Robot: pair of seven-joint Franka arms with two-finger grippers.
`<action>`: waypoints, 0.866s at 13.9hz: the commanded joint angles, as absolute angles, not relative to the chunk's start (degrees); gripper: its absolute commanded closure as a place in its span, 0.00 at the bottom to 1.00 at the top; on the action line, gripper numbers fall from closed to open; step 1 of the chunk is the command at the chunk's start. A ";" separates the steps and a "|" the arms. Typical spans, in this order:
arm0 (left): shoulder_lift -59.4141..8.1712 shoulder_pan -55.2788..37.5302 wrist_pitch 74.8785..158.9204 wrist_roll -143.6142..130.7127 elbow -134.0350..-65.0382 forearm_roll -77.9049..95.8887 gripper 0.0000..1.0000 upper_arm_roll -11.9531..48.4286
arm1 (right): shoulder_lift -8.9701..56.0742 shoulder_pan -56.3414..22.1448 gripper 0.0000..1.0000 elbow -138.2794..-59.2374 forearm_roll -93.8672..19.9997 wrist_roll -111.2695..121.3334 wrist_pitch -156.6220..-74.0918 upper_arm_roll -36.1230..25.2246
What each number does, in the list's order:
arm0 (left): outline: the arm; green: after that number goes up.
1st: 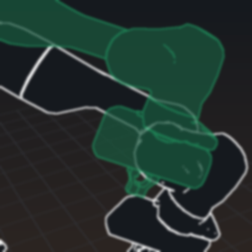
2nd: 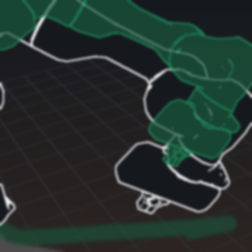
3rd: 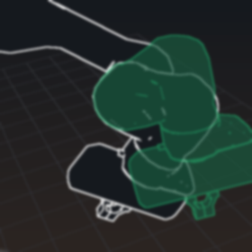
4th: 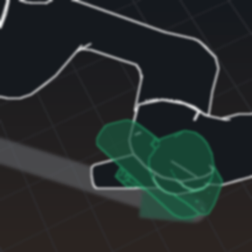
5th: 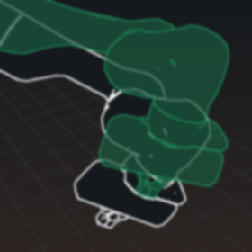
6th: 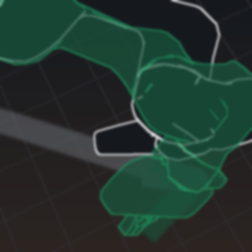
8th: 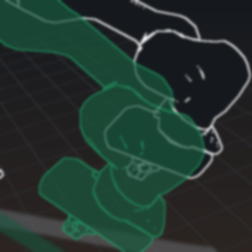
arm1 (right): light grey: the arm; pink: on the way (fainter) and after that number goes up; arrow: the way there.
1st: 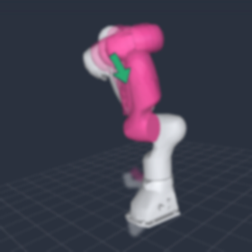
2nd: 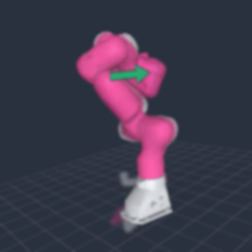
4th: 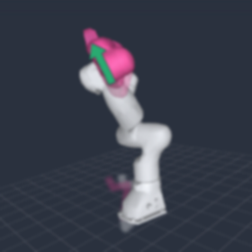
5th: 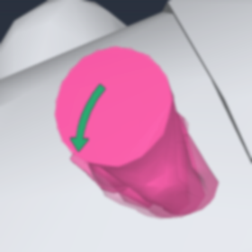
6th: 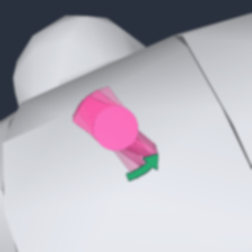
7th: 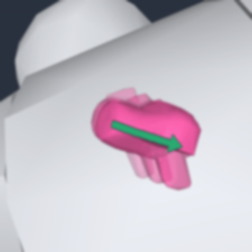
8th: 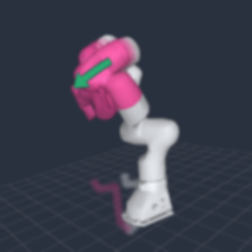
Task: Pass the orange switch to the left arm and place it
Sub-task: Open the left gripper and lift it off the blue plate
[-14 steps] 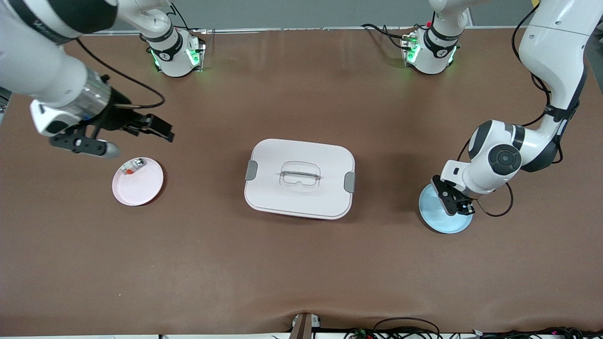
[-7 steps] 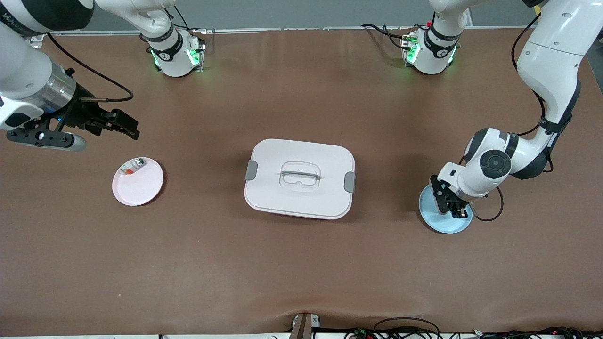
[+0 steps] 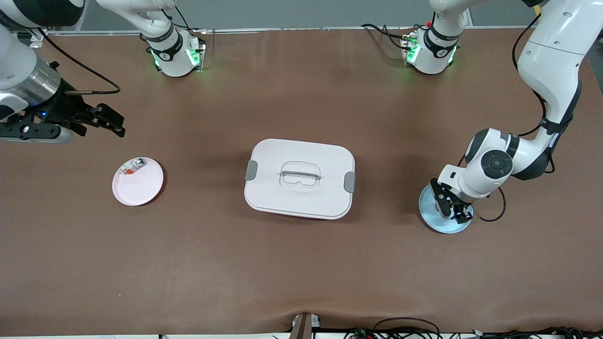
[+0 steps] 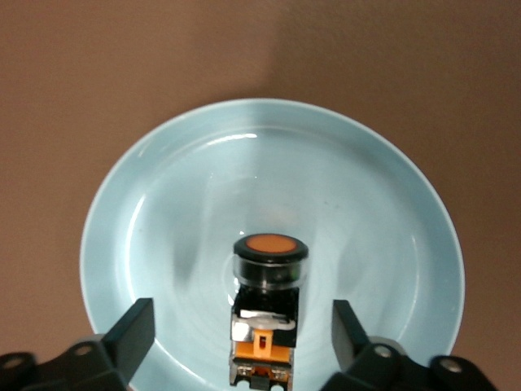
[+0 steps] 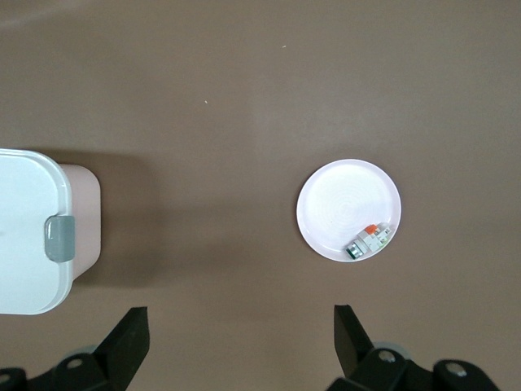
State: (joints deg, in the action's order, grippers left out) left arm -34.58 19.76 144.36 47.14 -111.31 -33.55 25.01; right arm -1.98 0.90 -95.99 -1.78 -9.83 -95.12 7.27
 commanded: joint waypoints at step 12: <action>-26.54 19.51 116.66 22.64 -92.84 -11.87 0.00 28.38 | -2.46 6.76 0.00 -96.33 -0.97 1.39 -95.45 4.75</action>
State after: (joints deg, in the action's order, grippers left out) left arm -26.76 19.58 122.05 29.65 -96.82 -12.96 27.28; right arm -2.05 4.64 -95.91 -1.71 -1.61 -95.34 4.30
